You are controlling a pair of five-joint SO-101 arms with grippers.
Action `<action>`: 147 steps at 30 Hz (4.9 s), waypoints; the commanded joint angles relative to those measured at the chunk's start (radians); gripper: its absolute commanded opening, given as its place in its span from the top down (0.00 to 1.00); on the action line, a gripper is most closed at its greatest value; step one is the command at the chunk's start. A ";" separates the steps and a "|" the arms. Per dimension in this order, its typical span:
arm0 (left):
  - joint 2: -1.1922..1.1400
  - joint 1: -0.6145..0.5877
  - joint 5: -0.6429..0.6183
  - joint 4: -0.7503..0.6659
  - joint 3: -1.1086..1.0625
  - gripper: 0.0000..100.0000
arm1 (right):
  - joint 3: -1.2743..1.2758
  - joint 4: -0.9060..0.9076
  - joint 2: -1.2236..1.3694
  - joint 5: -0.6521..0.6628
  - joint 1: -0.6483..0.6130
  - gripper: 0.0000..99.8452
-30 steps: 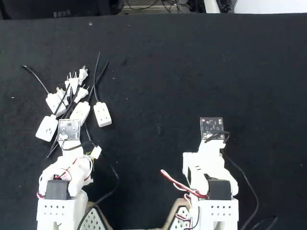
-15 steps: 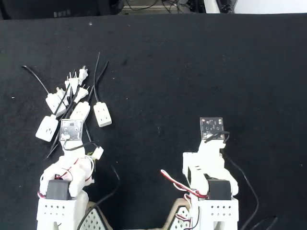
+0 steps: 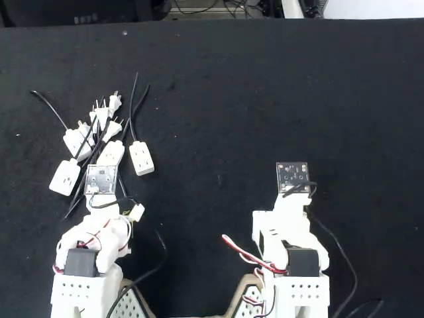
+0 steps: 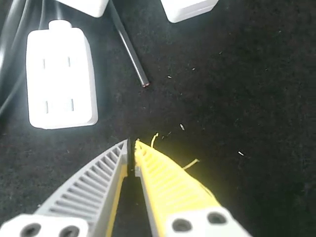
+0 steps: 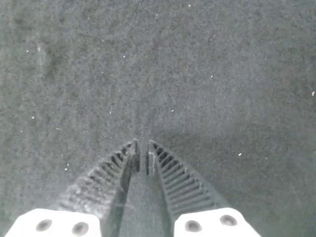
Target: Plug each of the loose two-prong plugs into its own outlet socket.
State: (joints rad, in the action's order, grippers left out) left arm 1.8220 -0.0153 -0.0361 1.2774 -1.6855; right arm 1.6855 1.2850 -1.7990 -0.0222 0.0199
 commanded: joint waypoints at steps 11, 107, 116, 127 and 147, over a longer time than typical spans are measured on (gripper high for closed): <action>0.005 -0.001 0.003 -0.005 0.105 0.96 | -0.001 -0.183 -0.094 0.000 -0.006 0.97; -1.636 -0.315 0.334 -0.318 0.938 0.88 | -0.283 -0.829 0.707 0.075 -0.382 0.84; -1.636 -0.314 0.262 -0.075 1.142 0.97 | -0.282 -0.830 0.708 0.075 -0.381 0.84; -1.636 -0.397 0.269 0.344 1.554 0.97 | -0.282 -0.830 0.708 0.077 -0.379 0.84; -1.636 -0.387 0.262 0.483 2.009 0.97 | -0.280 -0.830 0.710 0.077 -0.377 0.84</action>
State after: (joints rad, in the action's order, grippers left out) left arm 0.1772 -0.3989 0.2340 1.7576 0.2156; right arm 1.4124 0.4856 -1.0641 0.0499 -0.3575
